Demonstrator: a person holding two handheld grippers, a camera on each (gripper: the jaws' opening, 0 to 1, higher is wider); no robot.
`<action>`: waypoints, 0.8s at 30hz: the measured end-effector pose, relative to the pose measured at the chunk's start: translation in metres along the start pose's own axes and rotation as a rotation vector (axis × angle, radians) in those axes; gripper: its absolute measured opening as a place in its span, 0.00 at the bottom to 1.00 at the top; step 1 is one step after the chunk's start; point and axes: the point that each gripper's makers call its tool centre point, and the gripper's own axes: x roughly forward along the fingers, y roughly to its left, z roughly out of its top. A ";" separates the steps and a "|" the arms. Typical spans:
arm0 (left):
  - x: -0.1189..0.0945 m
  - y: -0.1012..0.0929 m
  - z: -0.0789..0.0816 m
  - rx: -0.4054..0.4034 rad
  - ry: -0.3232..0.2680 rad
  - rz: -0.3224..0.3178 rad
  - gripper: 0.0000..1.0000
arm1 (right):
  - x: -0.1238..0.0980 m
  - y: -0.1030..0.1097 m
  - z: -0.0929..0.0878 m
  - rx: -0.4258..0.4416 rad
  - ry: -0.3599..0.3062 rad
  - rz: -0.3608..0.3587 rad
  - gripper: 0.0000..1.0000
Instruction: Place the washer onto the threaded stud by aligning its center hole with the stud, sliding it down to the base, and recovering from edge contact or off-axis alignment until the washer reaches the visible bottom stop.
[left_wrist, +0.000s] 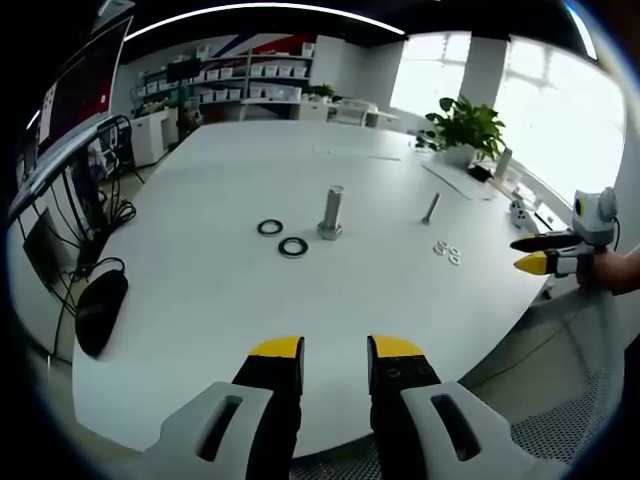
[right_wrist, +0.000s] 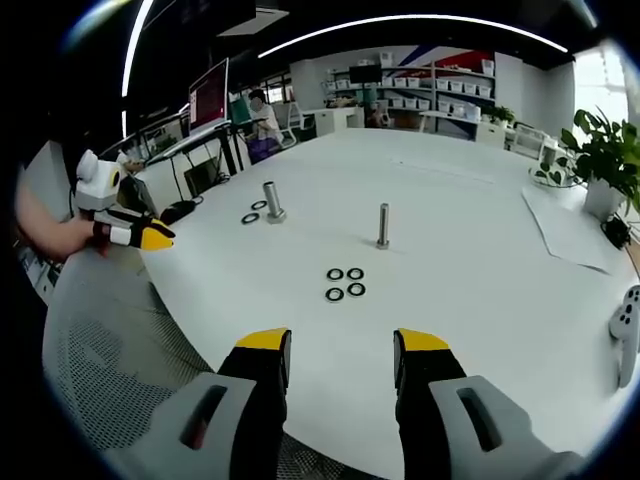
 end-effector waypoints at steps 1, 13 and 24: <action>0.000 0.000 0.000 -0.001 0.001 0.000 0.23 | 0.000 0.000 0.000 0.000 0.000 0.001 0.44; 0.000 0.001 -0.001 0.000 0.003 0.007 0.23 | 0.000 0.002 0.001 -0.006 -0.006 0.008 0.44; 0.001 0.002 -0.002 0.001 0.014 0.010 0.23 | -0.001 0.001 0.002 0.002 -0.012 0.008 0.44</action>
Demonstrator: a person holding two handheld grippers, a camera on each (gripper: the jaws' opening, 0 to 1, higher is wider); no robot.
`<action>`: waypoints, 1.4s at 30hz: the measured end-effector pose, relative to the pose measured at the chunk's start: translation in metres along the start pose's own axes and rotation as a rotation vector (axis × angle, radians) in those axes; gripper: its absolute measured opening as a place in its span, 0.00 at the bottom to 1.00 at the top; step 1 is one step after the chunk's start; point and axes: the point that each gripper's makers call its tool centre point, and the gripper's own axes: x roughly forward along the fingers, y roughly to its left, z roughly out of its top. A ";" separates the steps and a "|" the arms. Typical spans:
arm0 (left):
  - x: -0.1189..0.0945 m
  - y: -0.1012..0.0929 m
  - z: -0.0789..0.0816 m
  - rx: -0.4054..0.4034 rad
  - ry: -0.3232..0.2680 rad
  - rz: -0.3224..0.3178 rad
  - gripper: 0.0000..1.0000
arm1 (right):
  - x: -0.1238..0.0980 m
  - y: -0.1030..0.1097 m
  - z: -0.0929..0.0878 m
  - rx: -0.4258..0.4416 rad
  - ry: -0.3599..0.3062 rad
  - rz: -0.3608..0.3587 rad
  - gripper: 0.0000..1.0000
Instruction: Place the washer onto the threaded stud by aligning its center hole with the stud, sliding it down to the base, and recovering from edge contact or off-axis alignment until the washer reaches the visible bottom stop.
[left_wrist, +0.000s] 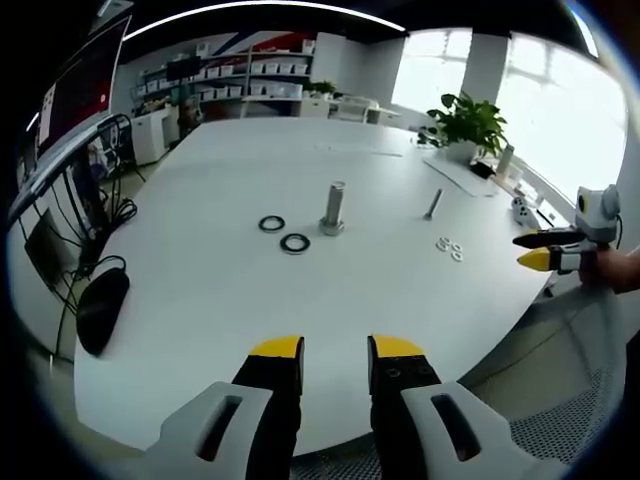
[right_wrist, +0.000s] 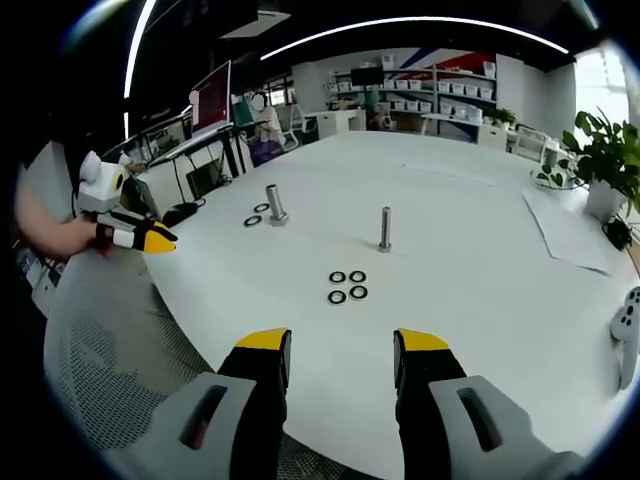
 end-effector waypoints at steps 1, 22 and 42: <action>0.000 0.000 0.000 0.001 0.001 0.000 0.23 | 0.000 0.000 0.000 0.000 0.001 0.000 0.44; 0.000 -0.001 0.002 -0.001 -0.014 -0.013 0.23 | 0.001 0.001 0.000 0.004 -0.003 0.005 0.44; 0.001 -0.004 0.001 0.001 -0.009 -0.029 0.23 | -0.001 -0.004 0.002 0.020 -0.011 -0.019 0.44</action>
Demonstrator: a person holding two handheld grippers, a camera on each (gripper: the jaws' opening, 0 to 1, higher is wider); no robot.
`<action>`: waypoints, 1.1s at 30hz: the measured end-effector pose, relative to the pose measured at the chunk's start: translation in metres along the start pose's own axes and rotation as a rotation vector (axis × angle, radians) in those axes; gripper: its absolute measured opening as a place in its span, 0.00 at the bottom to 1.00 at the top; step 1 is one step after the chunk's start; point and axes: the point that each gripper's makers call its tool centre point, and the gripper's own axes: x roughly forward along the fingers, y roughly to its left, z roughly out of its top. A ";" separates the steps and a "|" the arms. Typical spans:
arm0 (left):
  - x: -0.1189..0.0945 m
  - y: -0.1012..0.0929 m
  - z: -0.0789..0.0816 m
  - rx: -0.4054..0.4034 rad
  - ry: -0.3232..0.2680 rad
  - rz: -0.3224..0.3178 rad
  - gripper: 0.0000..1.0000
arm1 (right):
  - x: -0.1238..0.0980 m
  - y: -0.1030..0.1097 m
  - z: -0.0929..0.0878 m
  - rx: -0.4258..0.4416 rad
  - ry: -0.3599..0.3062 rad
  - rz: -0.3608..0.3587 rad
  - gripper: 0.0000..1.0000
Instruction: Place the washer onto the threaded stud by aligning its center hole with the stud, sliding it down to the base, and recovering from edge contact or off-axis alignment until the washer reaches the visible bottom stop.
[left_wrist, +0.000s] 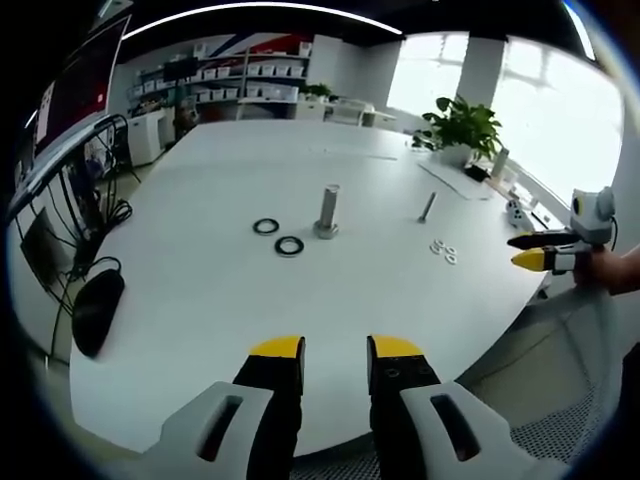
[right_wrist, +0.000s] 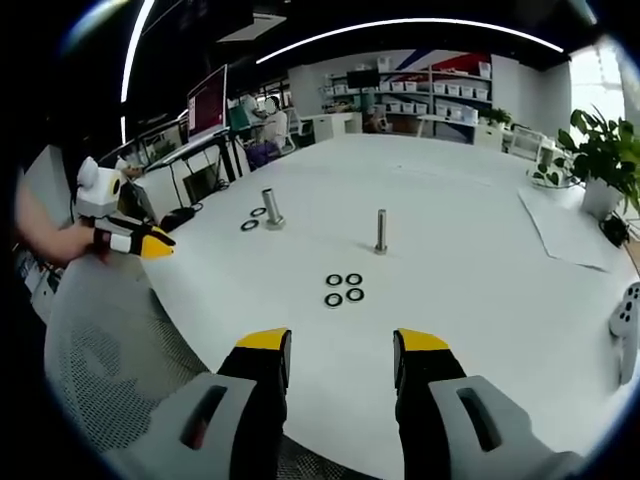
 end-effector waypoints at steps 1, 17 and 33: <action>0.000 -0.001 0.000 0.003 -0.001 -0.002 0.23 | 0.000 0.000 0.000 -0.001 0.001 0.001 0.44; 0.002 -0.004 -0.003 -0.031 0.021 -0.030 0.28 | 0.000 0.002 0.002 0.009 -0.008 0.013 0.44; 0.014 -0.007 -0.013 -0.024 0.153 -0.093 0.31 | -0.002 -0.001 0.004 0.027 -0.023 0.005 0.44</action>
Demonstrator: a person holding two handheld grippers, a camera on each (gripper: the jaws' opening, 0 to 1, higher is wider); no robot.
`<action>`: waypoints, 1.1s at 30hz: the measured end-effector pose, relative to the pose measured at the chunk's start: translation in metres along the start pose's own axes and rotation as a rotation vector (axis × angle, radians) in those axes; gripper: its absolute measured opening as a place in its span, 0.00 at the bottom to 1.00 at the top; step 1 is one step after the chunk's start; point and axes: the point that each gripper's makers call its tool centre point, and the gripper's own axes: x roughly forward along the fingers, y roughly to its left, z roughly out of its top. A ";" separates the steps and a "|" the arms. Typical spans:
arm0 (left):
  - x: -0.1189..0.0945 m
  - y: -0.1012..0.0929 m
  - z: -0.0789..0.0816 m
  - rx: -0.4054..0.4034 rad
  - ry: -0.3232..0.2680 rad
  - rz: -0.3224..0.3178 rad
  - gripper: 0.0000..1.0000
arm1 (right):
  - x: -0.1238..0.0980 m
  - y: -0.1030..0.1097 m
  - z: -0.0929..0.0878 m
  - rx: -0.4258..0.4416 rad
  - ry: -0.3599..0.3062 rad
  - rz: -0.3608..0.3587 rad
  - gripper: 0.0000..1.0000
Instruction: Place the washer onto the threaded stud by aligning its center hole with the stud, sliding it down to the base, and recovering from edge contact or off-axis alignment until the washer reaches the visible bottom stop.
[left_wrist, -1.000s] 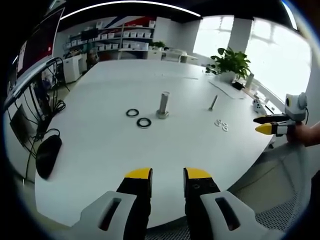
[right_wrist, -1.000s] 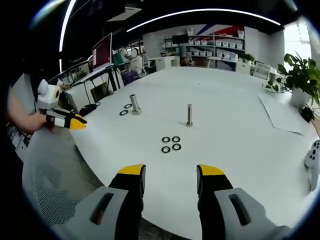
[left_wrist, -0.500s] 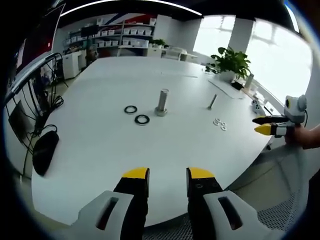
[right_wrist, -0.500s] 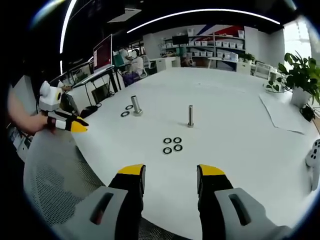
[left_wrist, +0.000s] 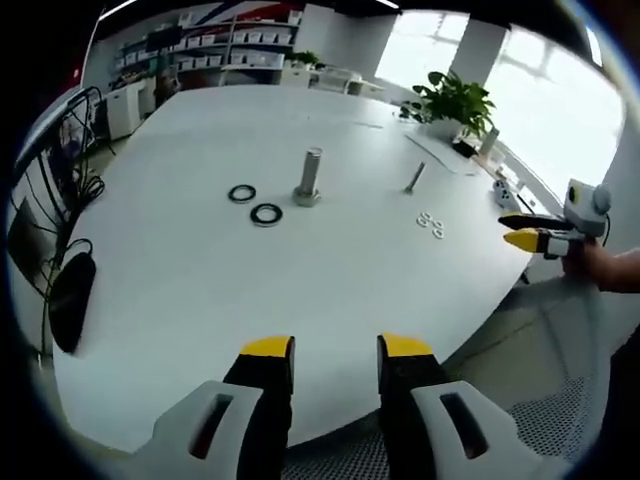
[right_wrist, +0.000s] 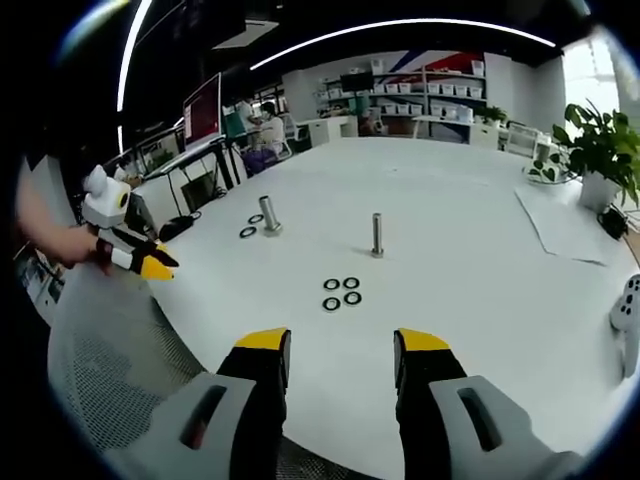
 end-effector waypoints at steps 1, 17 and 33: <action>0.001 0.001 0.001 -0.002 0.003 0.000 0.31 | 0.000 0.000 0.001 0.001 -0.003 -0.001 0.44; 0.024 0.023 0.035 0.076 0.075 0.015 0.35 | -0.001 -0.002 0.001 0.010 -0.007 -0.004 0.44; 0.062 0.054 0.069 0.287 0.251 0.067 0.32 | -0.001 -0.004 -0.002 0.006 0.010 -0.016 0.44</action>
